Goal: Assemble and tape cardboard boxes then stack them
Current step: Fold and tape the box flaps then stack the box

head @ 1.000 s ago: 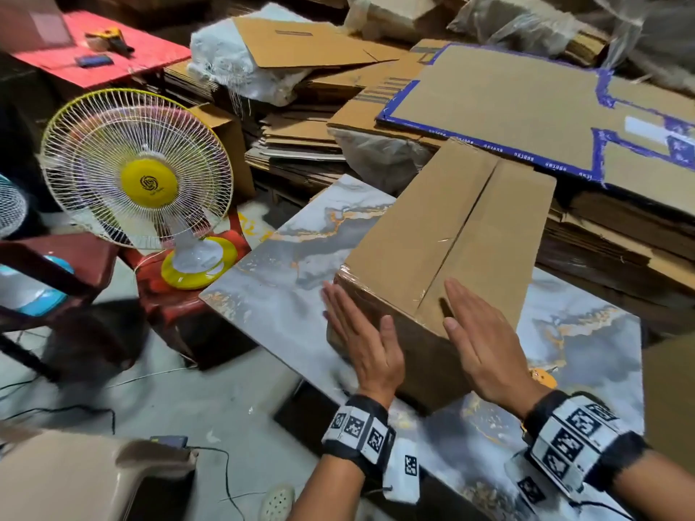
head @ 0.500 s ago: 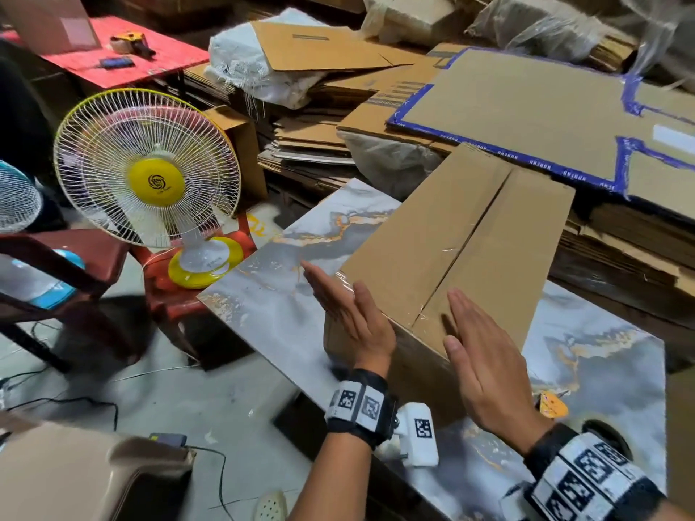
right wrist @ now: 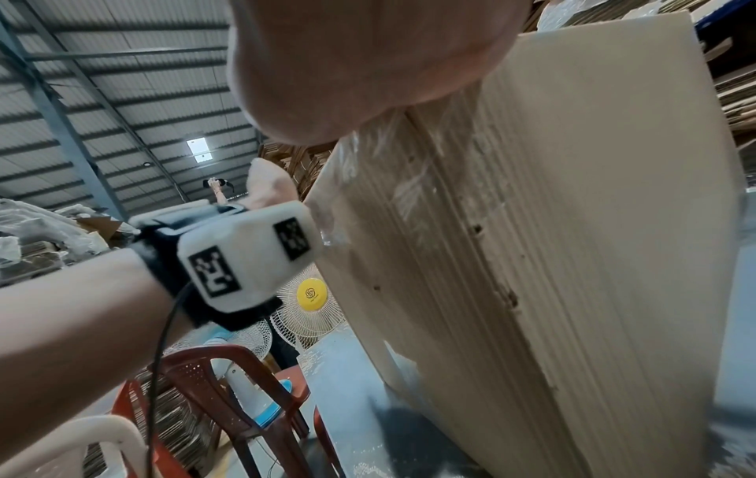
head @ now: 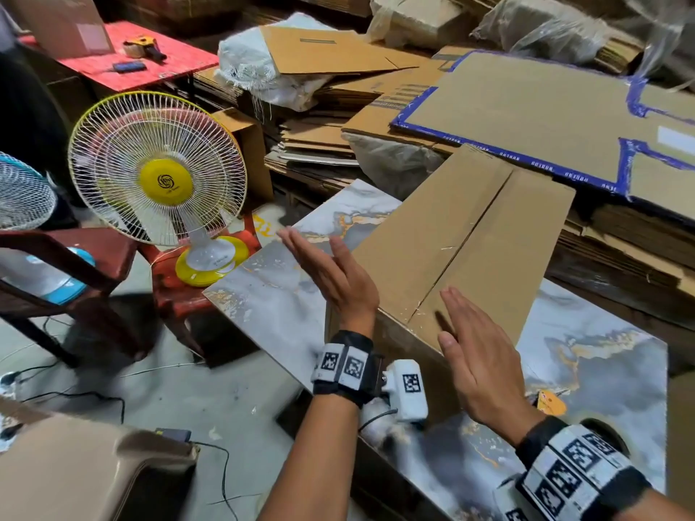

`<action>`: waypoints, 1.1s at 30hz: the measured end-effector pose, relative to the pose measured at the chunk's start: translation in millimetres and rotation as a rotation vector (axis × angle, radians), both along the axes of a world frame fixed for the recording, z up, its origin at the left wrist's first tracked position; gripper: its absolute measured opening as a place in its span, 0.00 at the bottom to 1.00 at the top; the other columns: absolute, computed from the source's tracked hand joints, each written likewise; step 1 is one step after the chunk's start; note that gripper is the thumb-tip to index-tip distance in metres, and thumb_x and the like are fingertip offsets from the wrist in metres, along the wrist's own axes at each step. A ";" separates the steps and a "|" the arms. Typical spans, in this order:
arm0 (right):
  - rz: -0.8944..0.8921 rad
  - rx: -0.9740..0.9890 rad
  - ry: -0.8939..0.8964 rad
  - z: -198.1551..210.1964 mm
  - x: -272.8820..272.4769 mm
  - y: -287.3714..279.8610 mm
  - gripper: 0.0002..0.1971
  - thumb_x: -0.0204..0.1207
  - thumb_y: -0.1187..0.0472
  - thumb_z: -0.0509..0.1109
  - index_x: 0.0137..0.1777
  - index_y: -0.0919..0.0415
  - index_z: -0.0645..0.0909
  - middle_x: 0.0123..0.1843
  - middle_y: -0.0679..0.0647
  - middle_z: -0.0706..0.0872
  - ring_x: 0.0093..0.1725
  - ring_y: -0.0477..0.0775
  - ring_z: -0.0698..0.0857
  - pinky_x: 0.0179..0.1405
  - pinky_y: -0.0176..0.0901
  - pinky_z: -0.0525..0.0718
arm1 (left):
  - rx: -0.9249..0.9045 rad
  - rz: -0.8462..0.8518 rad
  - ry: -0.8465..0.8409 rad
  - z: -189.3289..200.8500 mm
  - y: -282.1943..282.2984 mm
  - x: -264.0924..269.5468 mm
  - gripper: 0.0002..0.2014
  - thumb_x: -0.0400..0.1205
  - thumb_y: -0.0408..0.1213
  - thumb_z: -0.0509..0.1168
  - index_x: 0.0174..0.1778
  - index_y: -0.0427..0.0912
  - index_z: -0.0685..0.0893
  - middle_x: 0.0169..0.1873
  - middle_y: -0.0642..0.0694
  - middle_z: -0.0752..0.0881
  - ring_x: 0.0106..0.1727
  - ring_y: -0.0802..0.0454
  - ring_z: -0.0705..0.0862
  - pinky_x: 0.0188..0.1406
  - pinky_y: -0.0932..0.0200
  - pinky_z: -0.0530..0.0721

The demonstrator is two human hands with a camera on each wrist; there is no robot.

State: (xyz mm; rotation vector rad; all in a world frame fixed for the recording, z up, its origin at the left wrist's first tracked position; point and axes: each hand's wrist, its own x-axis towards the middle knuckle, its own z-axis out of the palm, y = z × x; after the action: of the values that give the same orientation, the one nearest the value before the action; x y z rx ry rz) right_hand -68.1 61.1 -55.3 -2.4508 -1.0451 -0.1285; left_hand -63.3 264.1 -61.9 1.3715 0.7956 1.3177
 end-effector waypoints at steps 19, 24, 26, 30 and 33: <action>-0.015 0.030 -0.005 -3.0 1.5 0.4 0.38 0.86 0.31 0.35 0.88 0.50 0.61 0.87 0.51 0.66 0.85 0.51 0.65 0.80 0.41 0.57 | -0.467 -0.029 -0.135 -35.0 -46.0 -32.7 0.28 0.94 0.48 0.48 0.90 0.43 0.54 0.88 0.51 0.55 0.84 0.69 0.57 0.83 0.67 0.56; -0.020 0.047 -0.004 -4.0 1.9 0.7 0.37 0.87 0.32 0.36 0.87 0.51 0.63 0.87 0.53 0.67 0.84 0.53 0.67 0.80 0.37 0.55 | -0.624 0.020 -0.257 -2.3 -6.9 -15.8 0.26 0.95 0.45 0.49 0.89 0.43 0.57 0.88 0.47 0.60 0.85 0.54 0.63 0.73 0.68 0.63; -0.022 0.057 -0.003 -4.3 1.9 0.7 0.37 0.87 0.33 0.36 0.87 0.53 0.64 0.86 0.54 0.68 0.83 0.54 0.68 0.80 0.38 0.56 | -0.531 -0.052 -0.144 -4.9 -12.0 -7.8 0.28 0.94 0.48 0.47 0.90 0.45 0.52 0.89 0.48 0.55 0.87 0.53 0.58 0.78 0.65 0.60; -0.041 0.091 0.020 -3.7 1.0 1.8 0.38 0.87 0.33 0.36 0.87 0.52 0.65 0.86 0.54 0.69 0.84 0.53 0.68 0.81 0.46 0.63 | -0.265 -0.077 0.053 -21.1 -27.8 -1.4 0.37 0.88 0.57 0.43 0.90 0.42 0.45 0.90 0.48 0.44 0.89 0.57 0.44 0.89 0.51 0.45; -0.050 0.107 0.017 -3.1 0.2 2.4 0.37 0.87 0.33 0.36 0.86 0.52 0.65 0.86 0.53 0.69 0.83 0.53 0.69 0.80 0.46 0.64 | -0.164 -0.110 0.080 -28.9 -38.6 -6.2 0.38 0.88 0.59 0.40 0.89 0.39 0.39 0.89 0.45 0.38 0.89 0.56 0.39 0.88 0.55 0.39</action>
State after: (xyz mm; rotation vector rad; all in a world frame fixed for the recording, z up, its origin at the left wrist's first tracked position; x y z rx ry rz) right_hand -67.9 63.5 -58.4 -2.3777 -0.9453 -0.1744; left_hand -69.5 225.5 -90.7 1.3242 0.8512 1.0938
